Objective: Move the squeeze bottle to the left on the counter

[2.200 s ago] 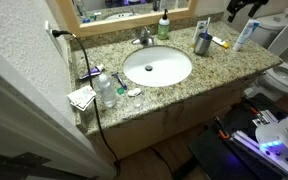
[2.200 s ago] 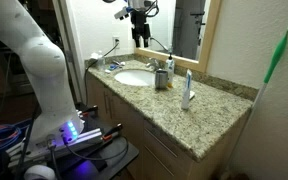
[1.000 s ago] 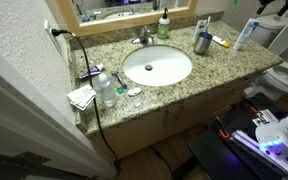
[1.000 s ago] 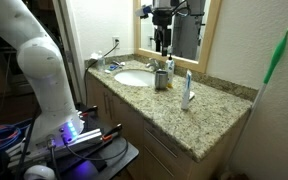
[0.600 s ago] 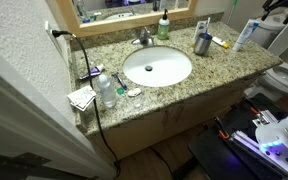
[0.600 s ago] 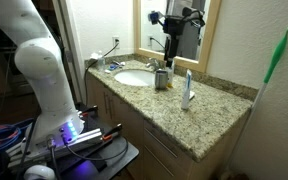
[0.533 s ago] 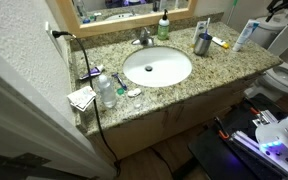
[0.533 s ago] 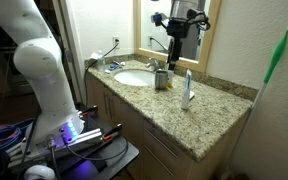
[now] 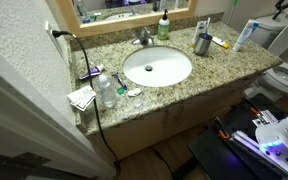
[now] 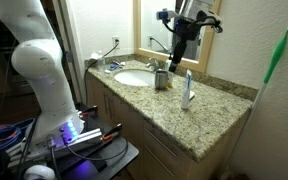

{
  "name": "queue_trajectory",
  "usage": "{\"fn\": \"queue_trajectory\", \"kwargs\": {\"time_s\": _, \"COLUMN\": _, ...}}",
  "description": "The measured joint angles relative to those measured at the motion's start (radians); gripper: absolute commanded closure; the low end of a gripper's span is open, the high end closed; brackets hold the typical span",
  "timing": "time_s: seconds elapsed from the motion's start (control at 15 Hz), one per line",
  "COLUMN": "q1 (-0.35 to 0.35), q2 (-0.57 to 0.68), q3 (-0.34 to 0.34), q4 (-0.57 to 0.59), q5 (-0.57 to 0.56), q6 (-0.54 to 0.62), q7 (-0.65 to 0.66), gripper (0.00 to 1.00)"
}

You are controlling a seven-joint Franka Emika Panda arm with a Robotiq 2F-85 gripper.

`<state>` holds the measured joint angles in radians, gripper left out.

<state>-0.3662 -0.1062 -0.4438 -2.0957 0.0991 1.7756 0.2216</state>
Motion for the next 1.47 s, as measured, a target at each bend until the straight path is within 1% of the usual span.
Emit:
{"fn": "queue_trajectory", "kwargs": {"time_s": 0.13, "q1": -0.033, "q2": 0.064, "q3": -0.051, "q4": 0.076, "q5": 0.065, "q6": -0.07, "q7": -0.007, "gripper": 0.0}}
{"fn": "queue_trajectory", "kwargs": {"time_s": 0.27, "q1": -0.066, "q2": 0.123, "q3": -0.083, "q4": 0.123, "q5": 0.099, "q6": -0.1, "q7": -0.031, "gripper": 0.0}}
{"fn": "queue_trajectory", "kwargs": {"time_s": 0.47, "q1": -0.071, "q2": 0.151, "q3": -0.082, "q4": 0.139, "q5": 0.105, "q6": -0.104, "q7": -0.034, "gripper": 0.0}}
{"fn": "queue_trajectory", "kwargs": {"time_s": 0.53, "q1": -0.071, "q2": 0.153, "q3": -0.081, "q4": 0.141, "q5": 0.109, "q6": -0.109, "q7": -0.007, "gripper": 0.0}}
{"fn": "queue_trajectory", "kwargs": {"time_s": 0.6, "q1": -0.074, "q2": 0.164, "q3": -0.082, "q4": 0.154, "q5": 0.137, "q6": -0.132, "q7": 0.028, "gripper": 0.0}}
{"fn": "queue_trajectory", "kwargs": {"time_s": 0.73, "q1": -0.094, "q2": 0.22, "q3": -0.087, "q4": 0.214, "q5": 0.223, "q6": -0.181, "q7": 0.084, "gripper": 0.0}}
{"fn": "queue_trajectory", "kwargs": {"time_s": 0.93, "q1": -0.142, "q2": 0.328, "q3": -0.091, "q4": 0.324, "q5": 0.359, "q6": -0.241, "q7": 0.165, "gripper": 0.0}}
{"fn": "queue_trajectory", "kwargs": {"time_s": 1.0, "q1": -0.155, "q2": 0.356, "q3": -0.091, "q4": 0.353, "q5": 0.387, "q6": -0.262, "q7": 0.182, "gripper": 0.0}}
{"fn": "queue_trajectory", "kwargs": {"time_s": 1.2, "q1": -0.165, "q2": 0.388, "q3": -0.09, "q4": 0.385, "q5": 0.401, "q6": -0.28, "q7": 0.192, "gripper": 0.0}}
{"fn": "queue_trajectory", "kwargs": {"time_s": 1.27, "q1": -0.165, "q2": 0.389, "q3": -0.087, "q4": 0.385, "q5": 0.402, "q6": -0.28, "q7": 0.222, "gripper": 0.0}}
{"fn": "queue_trajectory", "kwargs": {"time_s": 1.33, "q1": -0.165, "q2": 0.395, "q3": -0.08, "q4": 0.388, "q5": 0.417, "q6": -0.303, "q7": 0.261, "gripper": 0.0}}
{"fn": "queue_trajectory", "kwargs": {"time_s": 1.47, "q1": -0.165, "q2": 0.425, "q3": -0.06, "q4": 0.402, "q5": 0.488, "q6": -0.353, "q7": 0.352, "gripper": 0.0}}
